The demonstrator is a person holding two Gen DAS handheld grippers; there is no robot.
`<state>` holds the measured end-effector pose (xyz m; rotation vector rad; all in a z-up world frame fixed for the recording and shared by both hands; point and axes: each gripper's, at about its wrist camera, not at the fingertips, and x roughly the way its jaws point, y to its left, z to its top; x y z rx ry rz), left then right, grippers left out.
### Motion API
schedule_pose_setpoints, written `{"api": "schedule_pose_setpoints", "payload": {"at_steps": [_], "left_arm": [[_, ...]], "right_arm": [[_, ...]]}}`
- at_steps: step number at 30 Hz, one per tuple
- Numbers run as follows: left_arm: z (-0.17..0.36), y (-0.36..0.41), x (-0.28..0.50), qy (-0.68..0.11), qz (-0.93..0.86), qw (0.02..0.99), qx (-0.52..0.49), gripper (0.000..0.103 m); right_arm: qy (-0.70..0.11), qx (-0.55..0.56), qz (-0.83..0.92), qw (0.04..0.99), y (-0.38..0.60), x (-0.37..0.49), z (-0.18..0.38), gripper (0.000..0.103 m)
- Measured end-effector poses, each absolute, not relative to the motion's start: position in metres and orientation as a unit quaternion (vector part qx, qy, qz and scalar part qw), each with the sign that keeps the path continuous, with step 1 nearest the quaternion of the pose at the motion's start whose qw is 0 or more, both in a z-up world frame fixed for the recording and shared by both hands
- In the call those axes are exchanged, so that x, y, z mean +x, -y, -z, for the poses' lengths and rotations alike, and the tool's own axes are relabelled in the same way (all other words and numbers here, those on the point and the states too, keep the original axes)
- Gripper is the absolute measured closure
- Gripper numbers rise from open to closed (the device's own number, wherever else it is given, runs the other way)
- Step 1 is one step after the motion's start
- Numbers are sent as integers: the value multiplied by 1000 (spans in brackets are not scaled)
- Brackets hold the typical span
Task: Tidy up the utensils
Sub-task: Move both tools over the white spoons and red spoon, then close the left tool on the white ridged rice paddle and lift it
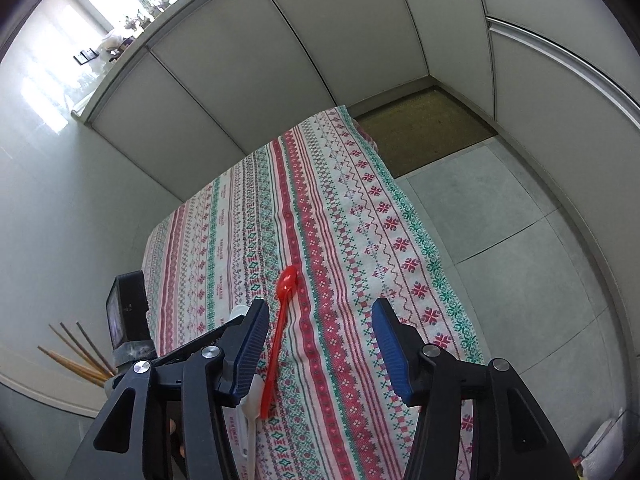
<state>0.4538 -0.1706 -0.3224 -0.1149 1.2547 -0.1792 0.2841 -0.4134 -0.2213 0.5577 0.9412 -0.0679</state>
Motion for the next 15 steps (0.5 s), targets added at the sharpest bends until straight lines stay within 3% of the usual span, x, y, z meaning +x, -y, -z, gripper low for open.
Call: {"api": "schedule_pose_setpoints", "payload": {"at_steps": [9,15], "left_arm": [[332,183,462,-575,85,814,-13,45],[330,178,463,-565,85,820,-7,80]], "right_arm": [[-453,257,28,853,405,296,225,49],[-458,256,31,851,403,302,230,49]]}}
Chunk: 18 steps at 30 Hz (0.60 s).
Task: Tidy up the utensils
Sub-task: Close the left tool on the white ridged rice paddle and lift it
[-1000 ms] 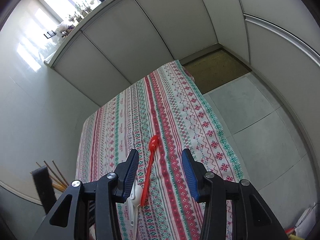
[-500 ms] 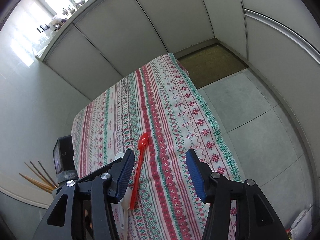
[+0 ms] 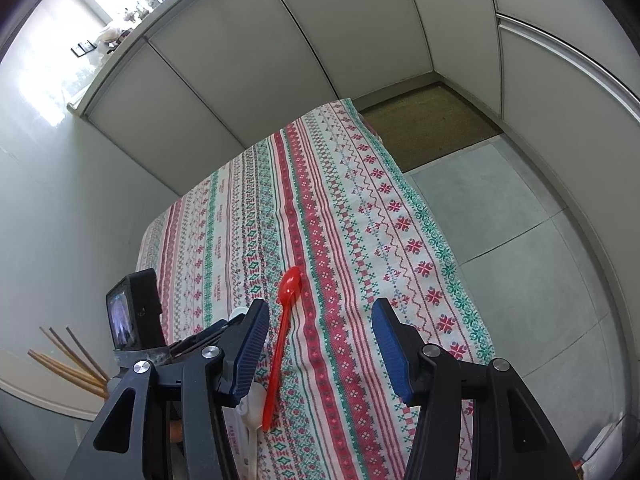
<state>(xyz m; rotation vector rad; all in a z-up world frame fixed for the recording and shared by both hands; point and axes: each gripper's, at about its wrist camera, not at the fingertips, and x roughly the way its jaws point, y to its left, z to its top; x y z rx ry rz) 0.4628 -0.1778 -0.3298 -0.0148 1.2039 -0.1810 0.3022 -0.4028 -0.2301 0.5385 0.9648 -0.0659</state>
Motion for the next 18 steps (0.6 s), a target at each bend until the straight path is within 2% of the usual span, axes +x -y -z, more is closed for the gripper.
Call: {"api": "schedule_pose_setpoints", "payload": {"at_steps": [2,7,11,12,13,14,16,18], "left_arm": [[330,171,465,-567,87,819,-19,100],[332,166,468,-572,107,812,-39,100],[332,161,473,-586,106,800,-72,96],[332,159,475,-591,103,796,-75,94],[332,158,476,-593,102,795,-76,85],[332,154,477,-592,104,795,-75,70],[333,160,477,-591,117,796,-61,54],[332,166,477,-591,117,797,-43,51]], "right_arm": [[-462,250,31,850,401,304,232,49],[-465,246,32,850,398,305,234,49],[-463,247,33,851,400,305,235,49],[-464,247,34,850,400,305,235,49],[-464,246,34,850,400,305,236,49],[-465,245,33,850,400,305,235,49],[-466,244,33,850,400,305,236,49],[-465,245,33,850,401,305,236,49]]}}
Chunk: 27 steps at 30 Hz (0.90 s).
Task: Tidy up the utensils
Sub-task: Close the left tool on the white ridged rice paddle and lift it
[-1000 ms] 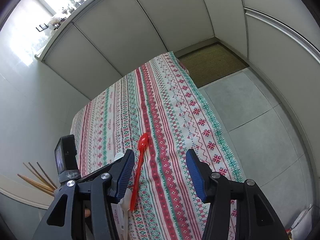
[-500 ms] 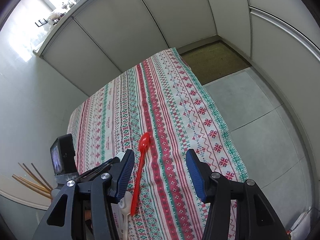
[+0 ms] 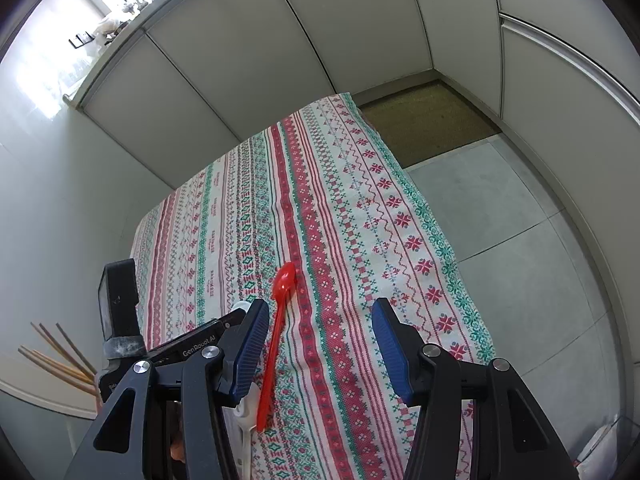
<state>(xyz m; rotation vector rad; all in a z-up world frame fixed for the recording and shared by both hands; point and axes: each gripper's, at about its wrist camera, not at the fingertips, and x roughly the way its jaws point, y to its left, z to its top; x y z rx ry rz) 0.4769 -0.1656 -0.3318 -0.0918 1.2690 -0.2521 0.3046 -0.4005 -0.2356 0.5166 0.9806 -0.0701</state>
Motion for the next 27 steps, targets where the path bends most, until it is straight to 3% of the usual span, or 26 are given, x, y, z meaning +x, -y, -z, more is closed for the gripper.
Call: {"api": "schedule_pose_setpoints", "payload": {"at_steps": [5,12,17,27], "left_arm": [[332,179,484,-594,114,796,-24,46],[340,215,475,-583,119,798,98,43],[337,221,472,-569,137,804,107,54],[315,210,453,-545,155,818,99,55]], "right_arm": [[-465,245,35,850,404,303,234,49],[-462,252,38,849,408,302,232,49],[-460,247,33,852,406,299,228,49],[-461,259,36,848,413,299,231,49]]}}
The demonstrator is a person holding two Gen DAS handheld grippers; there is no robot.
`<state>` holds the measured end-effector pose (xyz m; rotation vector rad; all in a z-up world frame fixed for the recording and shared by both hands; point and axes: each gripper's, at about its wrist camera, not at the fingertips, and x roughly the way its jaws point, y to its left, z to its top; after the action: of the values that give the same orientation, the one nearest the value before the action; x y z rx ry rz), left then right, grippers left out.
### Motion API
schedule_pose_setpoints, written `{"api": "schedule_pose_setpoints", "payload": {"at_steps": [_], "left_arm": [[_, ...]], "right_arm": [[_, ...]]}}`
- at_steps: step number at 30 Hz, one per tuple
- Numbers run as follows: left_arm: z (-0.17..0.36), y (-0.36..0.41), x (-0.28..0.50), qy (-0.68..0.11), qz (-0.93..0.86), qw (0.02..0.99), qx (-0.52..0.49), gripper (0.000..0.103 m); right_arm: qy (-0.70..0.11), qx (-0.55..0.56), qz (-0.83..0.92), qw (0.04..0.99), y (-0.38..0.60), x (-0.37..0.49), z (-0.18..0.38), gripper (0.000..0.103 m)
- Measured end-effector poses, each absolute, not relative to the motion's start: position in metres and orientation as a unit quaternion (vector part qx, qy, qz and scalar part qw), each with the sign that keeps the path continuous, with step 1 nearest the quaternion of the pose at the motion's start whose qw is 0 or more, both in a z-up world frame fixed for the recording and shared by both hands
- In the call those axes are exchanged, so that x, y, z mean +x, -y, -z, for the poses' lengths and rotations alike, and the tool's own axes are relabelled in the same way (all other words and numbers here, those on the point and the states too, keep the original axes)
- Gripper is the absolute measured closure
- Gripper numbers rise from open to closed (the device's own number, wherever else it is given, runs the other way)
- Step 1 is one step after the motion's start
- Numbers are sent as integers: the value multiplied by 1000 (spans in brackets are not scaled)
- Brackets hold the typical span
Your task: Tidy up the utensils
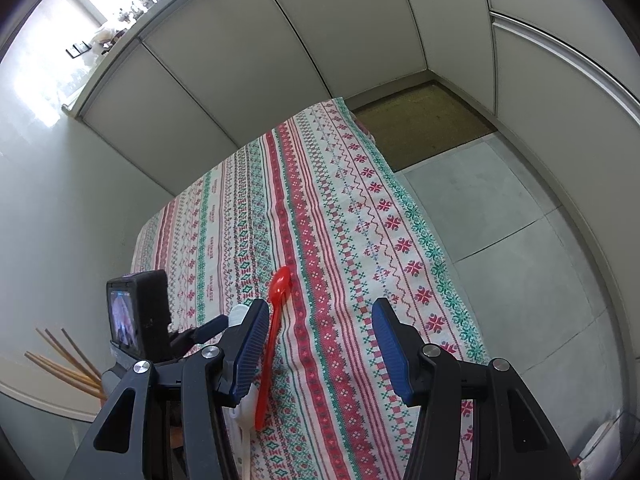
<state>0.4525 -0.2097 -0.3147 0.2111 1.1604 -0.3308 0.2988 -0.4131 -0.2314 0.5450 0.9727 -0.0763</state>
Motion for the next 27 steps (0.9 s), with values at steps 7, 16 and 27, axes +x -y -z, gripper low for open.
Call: {"api": "schedule_pose_setpoints", "payload": {"at_steps": [7,16,27], "left_arm": [[270,201,427,-497,185,846,61,55],[228,185,385,-440,223,869,41,55],[189,144,310,-397,241,885,18,55]], "right_arm": [[-461,266,34,846,414,300,234,49],[-471,286,20,834,413,301,244,49],[-498,281,8,820,397,307,257,48]]}}
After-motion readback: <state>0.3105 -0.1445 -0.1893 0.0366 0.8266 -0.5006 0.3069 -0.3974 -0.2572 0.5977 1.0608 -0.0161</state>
